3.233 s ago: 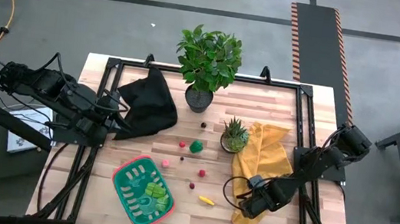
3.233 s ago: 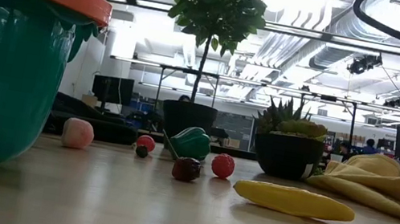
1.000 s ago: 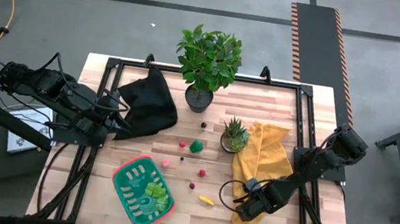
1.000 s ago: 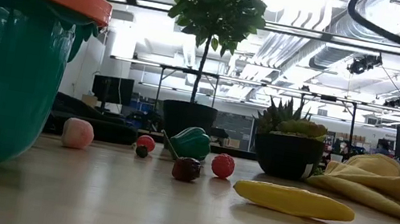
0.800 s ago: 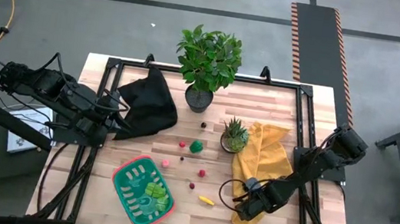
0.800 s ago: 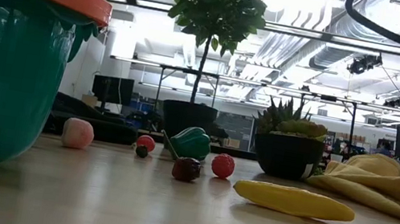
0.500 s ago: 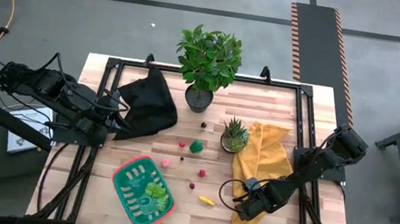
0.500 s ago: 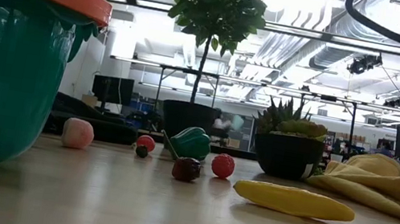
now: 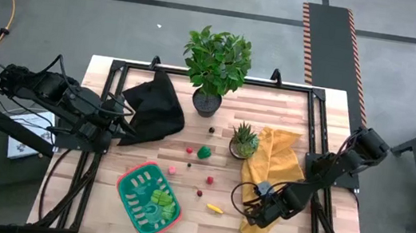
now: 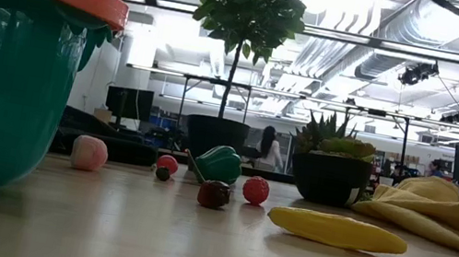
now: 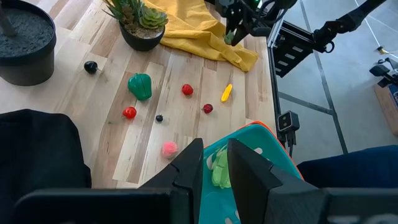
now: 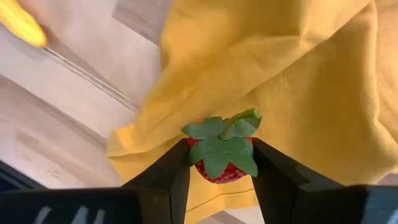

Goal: Pick and placing Produce into tupperware
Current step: Put the red strawberry into the blue basket

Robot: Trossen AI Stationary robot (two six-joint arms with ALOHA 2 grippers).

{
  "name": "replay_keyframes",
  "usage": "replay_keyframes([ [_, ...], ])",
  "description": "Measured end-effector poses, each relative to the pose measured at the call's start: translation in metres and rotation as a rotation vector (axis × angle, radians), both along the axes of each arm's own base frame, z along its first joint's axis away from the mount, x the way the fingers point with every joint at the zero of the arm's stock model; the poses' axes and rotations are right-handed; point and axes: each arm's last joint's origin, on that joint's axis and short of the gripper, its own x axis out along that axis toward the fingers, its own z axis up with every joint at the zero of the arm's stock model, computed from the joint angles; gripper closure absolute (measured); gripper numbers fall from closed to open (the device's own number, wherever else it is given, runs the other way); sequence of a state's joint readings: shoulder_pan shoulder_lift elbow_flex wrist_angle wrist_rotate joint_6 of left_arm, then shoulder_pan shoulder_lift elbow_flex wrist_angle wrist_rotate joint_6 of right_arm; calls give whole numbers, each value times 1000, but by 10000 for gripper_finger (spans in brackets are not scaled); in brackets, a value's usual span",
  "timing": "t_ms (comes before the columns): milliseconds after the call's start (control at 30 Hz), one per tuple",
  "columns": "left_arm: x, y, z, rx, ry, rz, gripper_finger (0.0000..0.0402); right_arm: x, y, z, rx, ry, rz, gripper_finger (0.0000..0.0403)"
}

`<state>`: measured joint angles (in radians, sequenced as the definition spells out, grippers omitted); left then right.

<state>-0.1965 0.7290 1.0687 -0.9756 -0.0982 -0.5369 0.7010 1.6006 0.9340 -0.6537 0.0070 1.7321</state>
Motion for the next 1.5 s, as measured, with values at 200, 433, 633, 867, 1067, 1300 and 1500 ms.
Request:
replay_keyframes([
  [200, 0, 0, 0, 0, -1, 0, 339, -1, -2, 7, 6, -31, -19, 278],
  [433, 0, 0, 0, 0, -1, 0, 339, 3, 2, 15, 9, -57, -4, 278],
  [633, 0, 0, 0, 1, -1, 0, 339, 7, 4, 22, 3, -85, -10, 278],
  [867, 0, 0, 0, 1, 0, -1, 339, 8, 5, 23, 11, -99, -11, 278],
  [1067, 0, 0, 0, 1, -1, -1, 339, 25, 15, 32, 130, -287, 21, 279],
  [1300, 0, 0, 0, 1, 0, 0, 339, 60, 16, 60, 217, -720, 46, 279],
  [1500, 0, 0, 0, -16, 1, 11, 339, 86, -1, 86, 215, -1037, 56, 279],
])
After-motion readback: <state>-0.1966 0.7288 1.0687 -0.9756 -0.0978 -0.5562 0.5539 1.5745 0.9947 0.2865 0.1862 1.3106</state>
